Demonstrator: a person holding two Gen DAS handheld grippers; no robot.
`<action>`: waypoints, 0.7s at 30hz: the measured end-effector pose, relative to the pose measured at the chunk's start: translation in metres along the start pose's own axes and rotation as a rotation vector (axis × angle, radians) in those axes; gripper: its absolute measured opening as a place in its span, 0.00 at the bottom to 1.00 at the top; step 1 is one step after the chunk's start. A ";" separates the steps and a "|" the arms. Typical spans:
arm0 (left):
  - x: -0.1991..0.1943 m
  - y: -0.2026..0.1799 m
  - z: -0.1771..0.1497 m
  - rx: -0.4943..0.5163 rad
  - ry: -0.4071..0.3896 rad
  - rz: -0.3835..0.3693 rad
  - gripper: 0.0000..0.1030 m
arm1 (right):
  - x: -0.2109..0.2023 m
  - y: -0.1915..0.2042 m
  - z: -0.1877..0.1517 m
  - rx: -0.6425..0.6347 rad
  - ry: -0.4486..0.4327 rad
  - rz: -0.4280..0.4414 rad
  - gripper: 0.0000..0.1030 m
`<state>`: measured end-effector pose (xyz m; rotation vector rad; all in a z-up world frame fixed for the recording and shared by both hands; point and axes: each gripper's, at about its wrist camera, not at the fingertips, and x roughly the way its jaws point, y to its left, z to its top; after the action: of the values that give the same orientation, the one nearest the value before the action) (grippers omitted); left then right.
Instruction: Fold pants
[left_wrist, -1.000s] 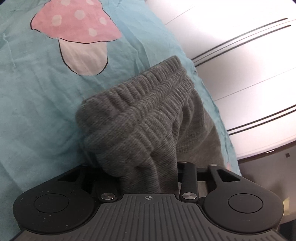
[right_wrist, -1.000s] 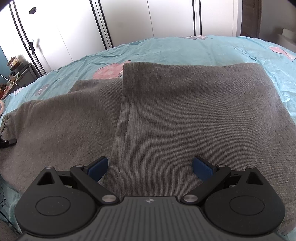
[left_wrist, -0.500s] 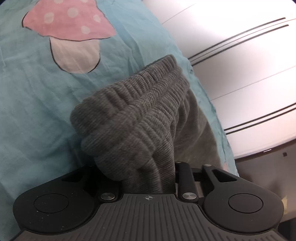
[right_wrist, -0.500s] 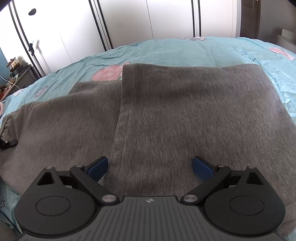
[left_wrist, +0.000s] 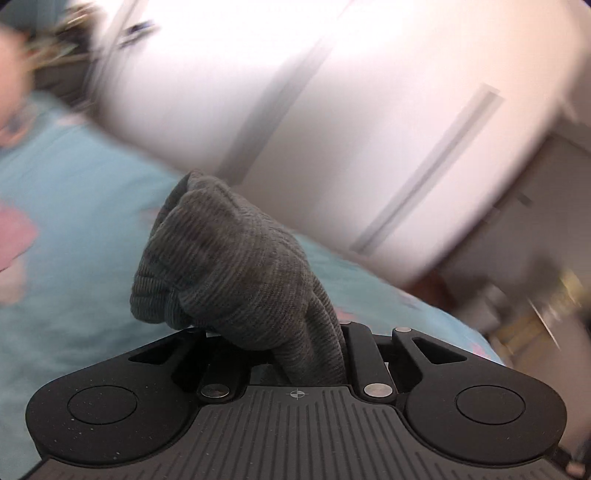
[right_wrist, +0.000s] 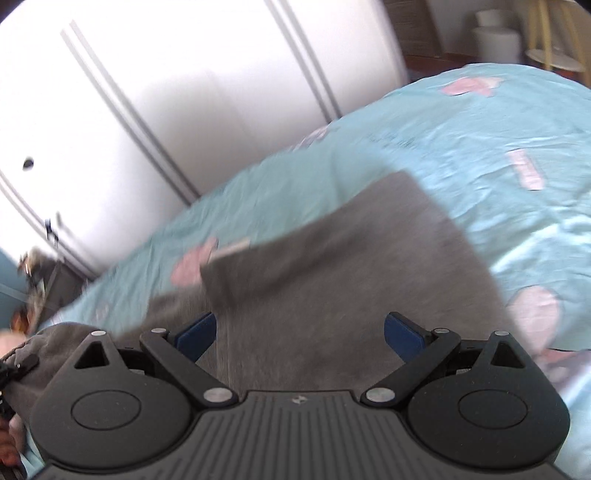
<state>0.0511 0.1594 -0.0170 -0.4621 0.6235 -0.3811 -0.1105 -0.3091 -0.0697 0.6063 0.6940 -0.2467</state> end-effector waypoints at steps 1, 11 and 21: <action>0.002 -0.023 -0.003 0.041 0.005 -0.026 0.16 | -0.008 -0.006 0.003 0.022 -0.018 0.007 0.95; 0.104 -0.253 -0.142 0.436 0.245 -0.211 0.19 | -0.055 -0.078 0.011 0.197 -0.114 -0.008 0.95; 0.094 -0.267 -0.185 0.519 0.408 -0.317 0.84 | -0.045 -0.143 0.003 0.275 -0.068 0.003 0.95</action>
<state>-0.0491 -0.1620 -0.0551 0.0241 0.8137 -0.9263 -0.2005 -0.4248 -0.1013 0.8570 0.5972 -0.3621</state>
